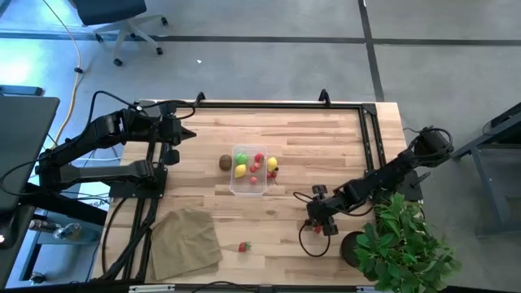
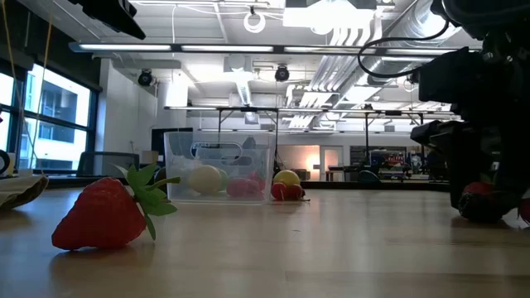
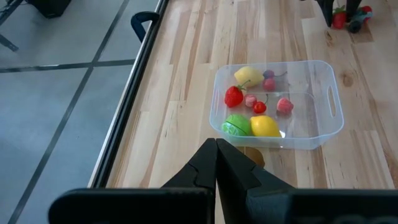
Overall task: Pick and placing Produce into tupperware
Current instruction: Put the strawberry into the transparent bin
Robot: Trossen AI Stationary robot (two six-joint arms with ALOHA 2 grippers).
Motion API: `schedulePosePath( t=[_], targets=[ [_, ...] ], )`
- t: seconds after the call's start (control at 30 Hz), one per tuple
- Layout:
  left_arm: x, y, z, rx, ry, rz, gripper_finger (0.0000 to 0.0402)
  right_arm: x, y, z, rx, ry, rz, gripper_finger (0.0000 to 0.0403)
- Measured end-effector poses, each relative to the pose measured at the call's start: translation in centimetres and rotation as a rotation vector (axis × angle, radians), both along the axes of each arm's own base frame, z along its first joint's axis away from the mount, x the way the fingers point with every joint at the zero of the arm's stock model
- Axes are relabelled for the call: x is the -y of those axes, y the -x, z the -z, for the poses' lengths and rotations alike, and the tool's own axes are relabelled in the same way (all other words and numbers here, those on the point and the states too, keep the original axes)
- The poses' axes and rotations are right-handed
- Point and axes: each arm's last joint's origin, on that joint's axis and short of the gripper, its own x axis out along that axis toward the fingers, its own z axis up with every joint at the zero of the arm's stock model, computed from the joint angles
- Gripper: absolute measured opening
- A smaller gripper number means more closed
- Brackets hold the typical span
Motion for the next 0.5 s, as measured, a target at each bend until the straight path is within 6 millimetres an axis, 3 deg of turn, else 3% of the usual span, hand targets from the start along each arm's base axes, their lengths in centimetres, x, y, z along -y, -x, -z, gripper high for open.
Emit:
schedulePosePath(
  t=[0.2,0.5],
  targets=[
    [0.00,0.00,0.00,0.000,0.000,0.000,0.0001,-0.01,-0.01,-0.02,0.001,0.001,-0.003,0.0137],
    [-0.01,-0.01,0.01,0.000,0.001,0.000,0.0001,-0.01,-0.02,-0.05,0.001,-0.003,0.005,0.0132]
  ],
)
